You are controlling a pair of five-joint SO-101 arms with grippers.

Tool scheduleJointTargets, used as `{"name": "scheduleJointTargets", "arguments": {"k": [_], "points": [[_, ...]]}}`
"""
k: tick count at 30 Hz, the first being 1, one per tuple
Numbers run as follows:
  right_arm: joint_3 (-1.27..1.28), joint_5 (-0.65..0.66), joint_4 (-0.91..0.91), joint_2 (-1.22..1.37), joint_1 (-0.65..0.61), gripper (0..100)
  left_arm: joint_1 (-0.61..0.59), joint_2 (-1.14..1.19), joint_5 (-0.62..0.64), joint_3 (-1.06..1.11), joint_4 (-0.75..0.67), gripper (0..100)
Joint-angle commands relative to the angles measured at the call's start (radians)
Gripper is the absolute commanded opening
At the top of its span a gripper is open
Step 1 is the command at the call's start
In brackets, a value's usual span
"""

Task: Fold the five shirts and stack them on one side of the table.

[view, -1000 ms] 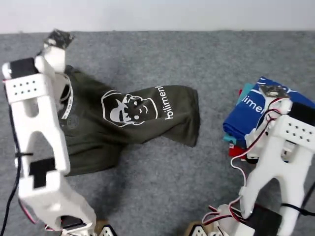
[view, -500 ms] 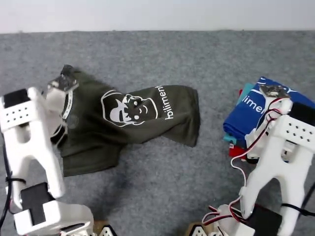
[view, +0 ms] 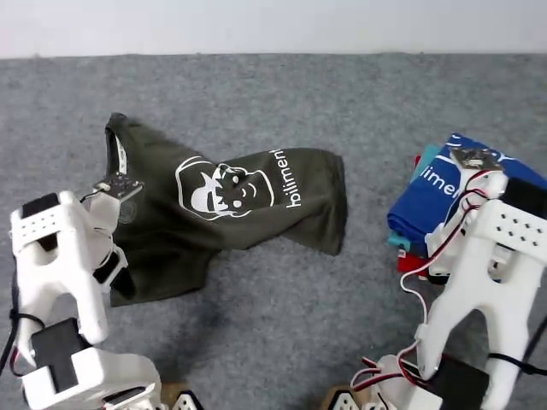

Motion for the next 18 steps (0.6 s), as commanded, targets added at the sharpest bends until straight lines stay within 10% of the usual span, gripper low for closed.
{"name": "scheduleJointTargets", "arguments": {"k": [1,18], "points": [[-0.005,-0.008,0.038,-0.042,-0.012,0.9,-0.005,-0.043,-0.014,0.027,-0.08,20],[-0.003,-0.011,0.038,-0.042,-0.012,0.9,-0.006,0.242,-0.04,-0.025,-0.192,21]]}}
